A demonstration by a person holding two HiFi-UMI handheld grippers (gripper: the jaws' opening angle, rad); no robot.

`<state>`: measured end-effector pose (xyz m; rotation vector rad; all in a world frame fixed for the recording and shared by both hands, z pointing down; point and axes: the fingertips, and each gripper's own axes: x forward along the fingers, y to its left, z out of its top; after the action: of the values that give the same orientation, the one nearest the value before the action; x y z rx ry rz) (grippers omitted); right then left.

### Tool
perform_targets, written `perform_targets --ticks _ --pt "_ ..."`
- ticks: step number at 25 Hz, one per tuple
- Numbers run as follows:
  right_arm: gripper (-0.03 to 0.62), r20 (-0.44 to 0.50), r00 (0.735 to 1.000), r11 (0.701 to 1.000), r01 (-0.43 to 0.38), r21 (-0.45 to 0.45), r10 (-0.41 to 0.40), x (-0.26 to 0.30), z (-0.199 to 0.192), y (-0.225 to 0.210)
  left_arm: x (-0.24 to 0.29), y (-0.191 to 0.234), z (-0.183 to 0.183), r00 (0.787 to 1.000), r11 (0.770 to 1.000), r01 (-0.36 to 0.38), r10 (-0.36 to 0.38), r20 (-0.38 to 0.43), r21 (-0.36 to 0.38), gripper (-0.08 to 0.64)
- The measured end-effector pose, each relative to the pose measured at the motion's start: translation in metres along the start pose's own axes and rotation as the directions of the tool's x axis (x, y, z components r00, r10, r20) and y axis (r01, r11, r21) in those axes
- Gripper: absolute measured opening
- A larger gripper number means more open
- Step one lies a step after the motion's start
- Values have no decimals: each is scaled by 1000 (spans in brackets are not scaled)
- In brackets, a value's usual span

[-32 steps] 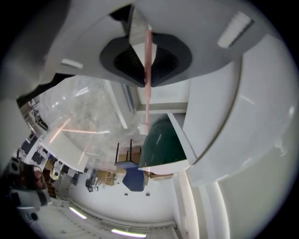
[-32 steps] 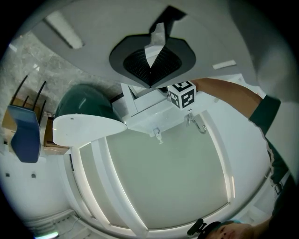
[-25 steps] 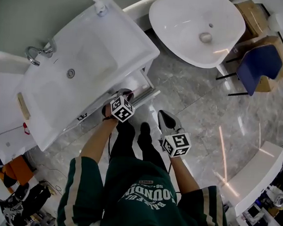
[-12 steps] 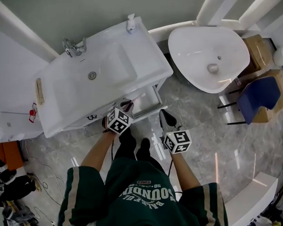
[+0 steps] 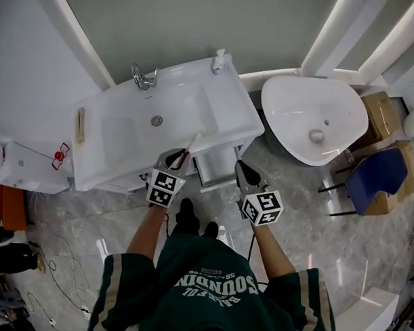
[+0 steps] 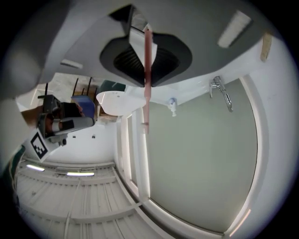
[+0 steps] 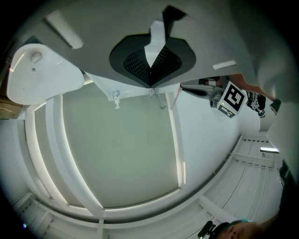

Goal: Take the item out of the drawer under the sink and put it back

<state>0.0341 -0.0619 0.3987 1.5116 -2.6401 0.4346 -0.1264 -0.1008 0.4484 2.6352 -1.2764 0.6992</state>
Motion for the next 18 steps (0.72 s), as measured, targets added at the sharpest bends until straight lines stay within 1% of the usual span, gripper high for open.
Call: perform_targets --ticks 4,9,13,18 --pt "2 11 1000 1000 -11 -23 12 1 11 10 -17 7 14 999 1000 -15 15 41 4 67" --pt "2 16 1000 999 -16 -52 17 -5 20 10 -20 13 17 997 999 -38 37 71 11 67" --pt "2 15 1000 998 -5 -55 6 -10 18 9 -24 11 24 994 999 -44 42 99 21 67" --pt "2 12 1000 998 0 -61 1 -11 19 9 -19 12 18 995 999 -35 33 98 21 67"
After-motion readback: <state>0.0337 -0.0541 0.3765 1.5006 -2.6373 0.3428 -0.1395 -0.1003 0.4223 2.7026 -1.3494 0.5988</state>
